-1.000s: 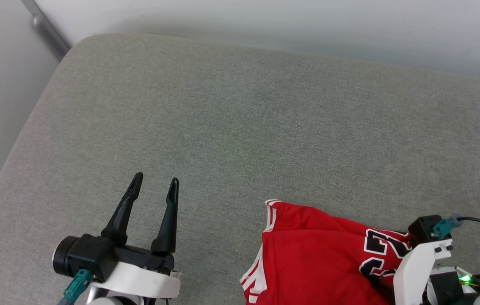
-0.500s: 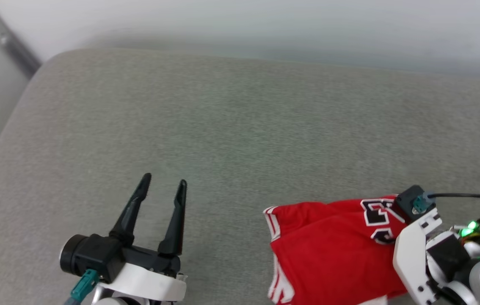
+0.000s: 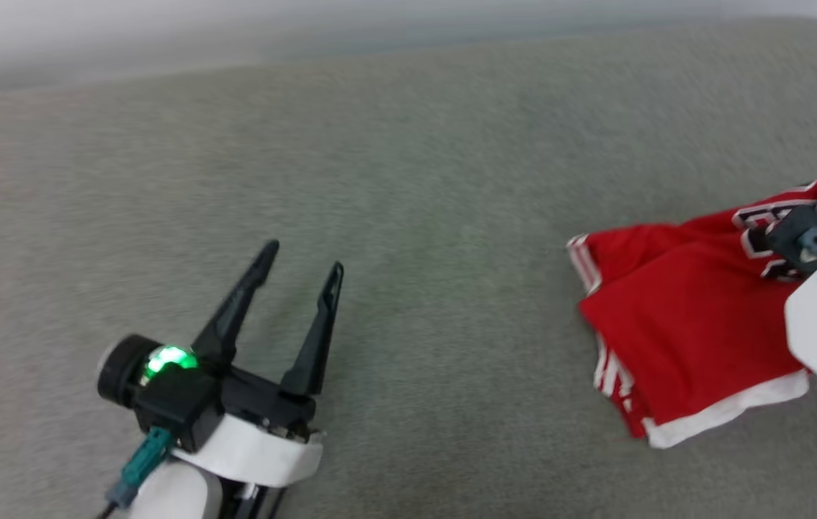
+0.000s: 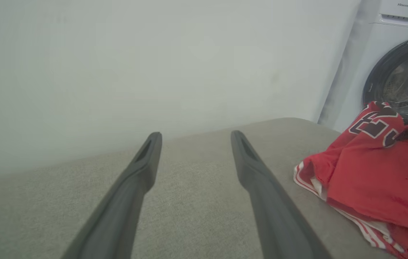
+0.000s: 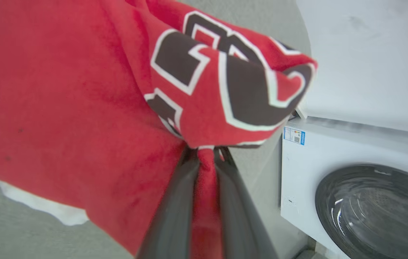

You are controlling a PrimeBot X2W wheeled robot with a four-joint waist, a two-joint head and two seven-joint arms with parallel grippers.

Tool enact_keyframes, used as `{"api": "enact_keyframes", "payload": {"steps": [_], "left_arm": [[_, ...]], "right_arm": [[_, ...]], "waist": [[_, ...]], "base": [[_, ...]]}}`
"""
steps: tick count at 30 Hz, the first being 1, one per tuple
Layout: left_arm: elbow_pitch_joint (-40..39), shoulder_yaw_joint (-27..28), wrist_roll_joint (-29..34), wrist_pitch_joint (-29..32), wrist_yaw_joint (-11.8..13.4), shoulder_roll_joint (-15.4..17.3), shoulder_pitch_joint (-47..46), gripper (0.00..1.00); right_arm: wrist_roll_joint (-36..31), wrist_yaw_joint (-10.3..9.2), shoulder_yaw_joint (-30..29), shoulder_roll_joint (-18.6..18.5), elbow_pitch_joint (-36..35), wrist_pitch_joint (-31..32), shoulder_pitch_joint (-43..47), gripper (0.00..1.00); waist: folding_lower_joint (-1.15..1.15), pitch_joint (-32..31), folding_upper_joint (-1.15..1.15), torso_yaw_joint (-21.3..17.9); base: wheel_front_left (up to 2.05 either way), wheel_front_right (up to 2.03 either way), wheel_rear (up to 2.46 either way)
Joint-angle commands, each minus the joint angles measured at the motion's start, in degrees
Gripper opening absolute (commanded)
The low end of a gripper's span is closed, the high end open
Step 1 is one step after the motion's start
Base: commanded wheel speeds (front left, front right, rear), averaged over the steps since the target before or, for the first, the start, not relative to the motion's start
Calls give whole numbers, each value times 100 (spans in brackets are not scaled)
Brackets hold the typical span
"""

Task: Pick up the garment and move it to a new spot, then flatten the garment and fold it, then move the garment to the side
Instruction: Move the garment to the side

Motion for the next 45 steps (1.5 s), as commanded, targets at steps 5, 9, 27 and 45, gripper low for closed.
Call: {"api": "enact_keyframes", "payload": {"steps": [5, 9, 27, 45], "left_arm": [[-237, -98, 208, -12, -8, 346, -419, 100], [-385, -113, 258, -12, -8, 558, -669, 100], [-695, -10, 300, 6, -1, 1067, -1012, 100], [-368, 439, -19, -13, 0, 245, -393, 100]], "right_arm": [[-5, -5, -151, -292, 518, -415, -374, 0], [-104, -5, -549, -338, 1114, -864, -440, 0], [-645, -5, -2520, -11, 3101, -2122, -500, 0], [-975, -4, -3738, 1320, 2099, -2587, -536, 100]], "waist": [[-1, 1080, 0, -1022], [-1, 1477, 0, -1247], [-1, 2410, 0, -1109], [-1, 659, 0, -642]], "base": [[0, 0, 0], [0, 0, 0], [0, 0, 0], [0, 0, 0]]}}
